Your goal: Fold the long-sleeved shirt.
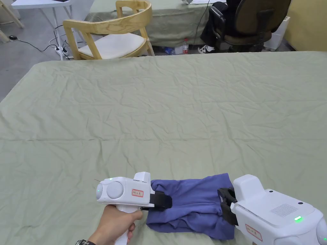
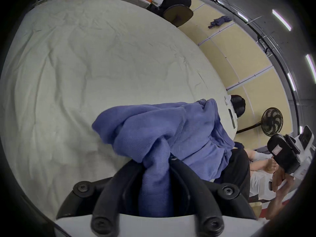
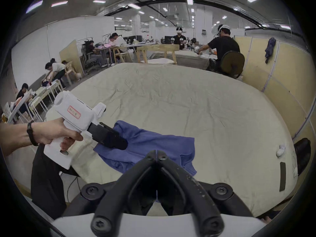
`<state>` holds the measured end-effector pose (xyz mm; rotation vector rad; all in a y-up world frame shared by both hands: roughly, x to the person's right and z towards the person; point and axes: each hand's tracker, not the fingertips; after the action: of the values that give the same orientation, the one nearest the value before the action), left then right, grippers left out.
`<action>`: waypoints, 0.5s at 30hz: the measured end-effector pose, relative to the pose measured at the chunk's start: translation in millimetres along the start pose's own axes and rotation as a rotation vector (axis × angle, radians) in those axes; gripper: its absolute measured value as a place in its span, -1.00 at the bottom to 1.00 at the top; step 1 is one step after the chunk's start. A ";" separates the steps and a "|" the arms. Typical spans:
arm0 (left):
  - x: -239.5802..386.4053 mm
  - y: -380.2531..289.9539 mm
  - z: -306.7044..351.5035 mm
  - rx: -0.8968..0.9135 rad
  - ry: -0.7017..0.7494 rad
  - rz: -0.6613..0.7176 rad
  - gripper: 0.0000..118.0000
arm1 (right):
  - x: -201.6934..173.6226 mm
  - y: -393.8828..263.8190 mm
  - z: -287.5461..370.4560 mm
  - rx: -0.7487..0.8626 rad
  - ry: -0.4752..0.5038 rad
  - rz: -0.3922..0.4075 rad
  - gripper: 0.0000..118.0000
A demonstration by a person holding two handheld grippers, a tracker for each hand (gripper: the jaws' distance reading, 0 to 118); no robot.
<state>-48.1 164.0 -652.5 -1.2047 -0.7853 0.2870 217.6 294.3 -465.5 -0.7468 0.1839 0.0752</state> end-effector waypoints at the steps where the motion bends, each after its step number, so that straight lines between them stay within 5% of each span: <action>1: -3.8 0.4 5.0 0.005 -0.003 0.002 -0.75 | -5.1 4.1 -3.0 0.002 0.011 0.010 -0.99; 15: -137.1 -7.0 142.5 0.081 0.197 0.063 -0.79 | -134.0 85.6 -83.9 0.003 0.246 0.168 -0.99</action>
<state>-243.2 183.8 -679.6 -1.1631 -0.5606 0.2456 62.9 299.5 -557.2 -0.7358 0.4810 0.1425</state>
